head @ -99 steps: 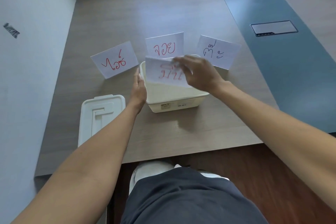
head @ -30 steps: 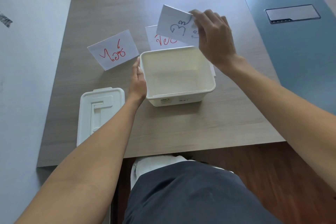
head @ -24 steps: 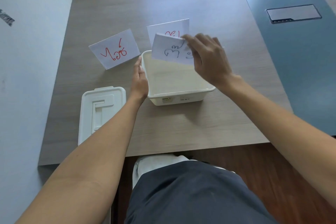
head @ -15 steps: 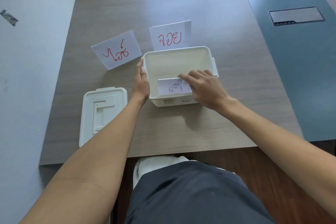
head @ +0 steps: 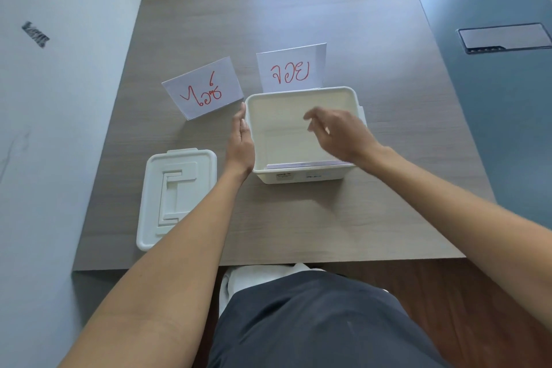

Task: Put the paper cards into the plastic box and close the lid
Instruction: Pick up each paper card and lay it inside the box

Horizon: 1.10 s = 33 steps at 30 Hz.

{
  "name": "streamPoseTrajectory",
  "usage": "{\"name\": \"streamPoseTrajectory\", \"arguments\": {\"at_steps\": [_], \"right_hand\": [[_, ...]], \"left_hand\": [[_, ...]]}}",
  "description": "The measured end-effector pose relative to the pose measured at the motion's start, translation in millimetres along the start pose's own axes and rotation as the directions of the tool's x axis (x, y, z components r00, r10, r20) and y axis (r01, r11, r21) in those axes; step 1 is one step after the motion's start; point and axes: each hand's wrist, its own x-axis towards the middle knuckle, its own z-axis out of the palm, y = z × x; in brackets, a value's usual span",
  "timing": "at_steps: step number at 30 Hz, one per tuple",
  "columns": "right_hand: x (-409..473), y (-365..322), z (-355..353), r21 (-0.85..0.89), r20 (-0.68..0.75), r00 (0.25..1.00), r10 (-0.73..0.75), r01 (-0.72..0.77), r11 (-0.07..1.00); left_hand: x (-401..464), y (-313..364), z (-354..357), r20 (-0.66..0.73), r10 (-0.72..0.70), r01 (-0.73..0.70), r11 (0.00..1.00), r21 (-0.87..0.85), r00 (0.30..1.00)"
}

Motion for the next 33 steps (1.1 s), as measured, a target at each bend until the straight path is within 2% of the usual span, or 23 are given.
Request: {"name": "streamPoseTrajectory", "arguments": {"at_steps": [3,9,11,15,19,21,25,28,33], "right_hand": [[42,4,-12,-0.013,-0.086,0.996,0.014,-0.016,1.0],[122,17,-22,-0.116,-0.075,0.997,0.035,-0.044,0.992],[146,27,-19,-0.206,-0.025,0.998,0.056,-0.06,0.977],[174,53,-12,-0.407,0.127,0.974,0.189,-0.123,0.905],[186,77,-5,-0.47,0.244,0.942,0.232,-0.094,0.878],[186,81,-2,-0.482,0.259,0.941,0.218,-0.069,0.873],[189,85,0,-0.519,0.154,0.982,0.106,-0.011,0.855],[189,81,-3,-0.468,0.152,0.988,0.037,0.039,0.883],[179,69,-14,-0.398,0.135,0.991,0.004,0.051,0.916]], "left_hand": [[0,0,1,0.001,0.005,-0.005,1.0,0.001,1.0],[2,-2,2,-0.001,-0.004,0.004,1.0,0.018,1.0],[2,-2,2,0.0,-0.005,0.005,0.999,0.035,1.0],[2,-2,1,0.012,-0.008,0.007,0.999,0.033,1.0],[2,-2,0,0.028,-0.01,0.009,0.999,0.033,1.0],[1,-2,0,0.033,-0.017,0.016,0.999,0.03,0.999],[1,0,1,0.034,-0.015,0.015,1.0,0.019,0.999],[1,0,2,0.035,-0.01,0.01,1.0,0.019,0.999],[0,0,1,0.043,-0.01,0.009,1.0,0.027,0.999]]}}
